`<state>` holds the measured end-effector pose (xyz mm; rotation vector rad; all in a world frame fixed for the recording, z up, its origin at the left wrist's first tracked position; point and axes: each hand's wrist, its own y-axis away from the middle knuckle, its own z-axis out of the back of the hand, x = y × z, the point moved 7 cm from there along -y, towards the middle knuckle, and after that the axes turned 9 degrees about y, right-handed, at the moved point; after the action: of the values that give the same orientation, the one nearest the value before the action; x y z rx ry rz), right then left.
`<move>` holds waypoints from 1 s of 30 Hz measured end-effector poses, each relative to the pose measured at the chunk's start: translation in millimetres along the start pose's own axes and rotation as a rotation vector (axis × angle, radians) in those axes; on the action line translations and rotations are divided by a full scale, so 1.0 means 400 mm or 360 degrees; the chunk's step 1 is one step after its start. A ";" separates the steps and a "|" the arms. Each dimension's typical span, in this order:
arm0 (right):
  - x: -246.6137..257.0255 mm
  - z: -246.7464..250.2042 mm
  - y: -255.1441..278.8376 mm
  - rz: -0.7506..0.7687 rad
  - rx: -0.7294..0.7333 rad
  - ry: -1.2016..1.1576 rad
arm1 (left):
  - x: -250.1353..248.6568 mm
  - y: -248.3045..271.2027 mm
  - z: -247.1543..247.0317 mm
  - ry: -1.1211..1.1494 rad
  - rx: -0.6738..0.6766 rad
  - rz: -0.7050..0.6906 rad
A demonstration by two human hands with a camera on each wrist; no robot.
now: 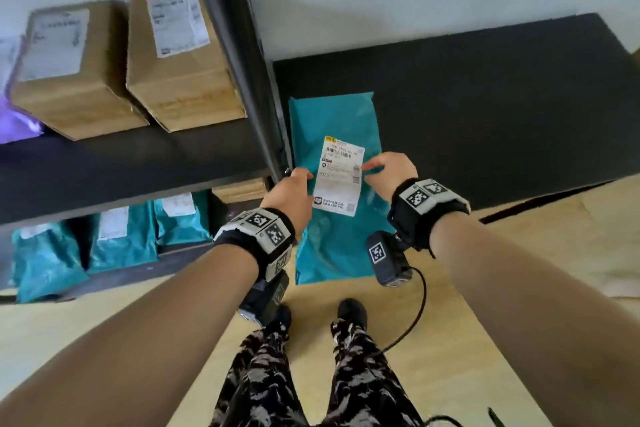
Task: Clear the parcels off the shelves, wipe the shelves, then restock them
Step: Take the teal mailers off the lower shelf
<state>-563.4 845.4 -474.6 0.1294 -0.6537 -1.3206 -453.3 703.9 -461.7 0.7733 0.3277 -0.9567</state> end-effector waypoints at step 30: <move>0.646 -0.549 0.640 0.0854 0.0004 -0.0052 | 0.795 0.670 0.289 0.0195 -0.0615 0.0402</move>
<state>-207.0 615.9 -444.2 -0.0650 -0.6606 -0.8060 -63.9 518.9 -443.6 0.5036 0.4928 -0.5847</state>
